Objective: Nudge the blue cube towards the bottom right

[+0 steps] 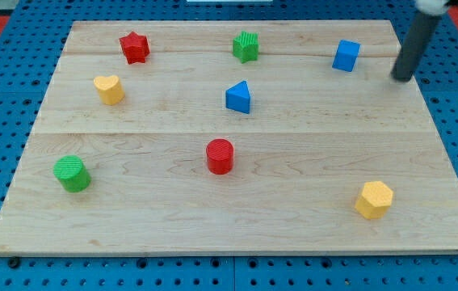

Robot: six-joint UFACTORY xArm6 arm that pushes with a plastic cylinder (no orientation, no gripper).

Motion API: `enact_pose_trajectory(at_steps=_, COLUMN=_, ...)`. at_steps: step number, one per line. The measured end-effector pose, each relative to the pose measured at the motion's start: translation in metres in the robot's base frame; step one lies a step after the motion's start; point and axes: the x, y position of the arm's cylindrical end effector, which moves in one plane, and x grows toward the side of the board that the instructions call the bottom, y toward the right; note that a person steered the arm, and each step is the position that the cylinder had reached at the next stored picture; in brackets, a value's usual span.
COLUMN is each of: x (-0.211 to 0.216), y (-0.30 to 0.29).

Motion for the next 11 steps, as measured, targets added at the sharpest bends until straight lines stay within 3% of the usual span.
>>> enact_pose_trajectory(at_steps=1, x=-0.055, y=-0.006)
enact_pose_trajectory(at_steps=2, x=-0.034, y=-0.082)
enact_pose_trajectory(at_steps=3, x=0.015, y=-0.134)
enact_pose_trajectory(at_steps=4, x=-0.023, y=-0.126)
enact_pose_trajectory(at_steps=5, x=-0.021, y=-0.173)
enact_pose_trajectory(at_steps=7, x=0.106, y=-0.148)
enact_pose_trajectory(at_steps=8, x=0.096, y=-0.145)
enact_pose_trajectory(at_steps=11, x=0.106, y=-0.248)
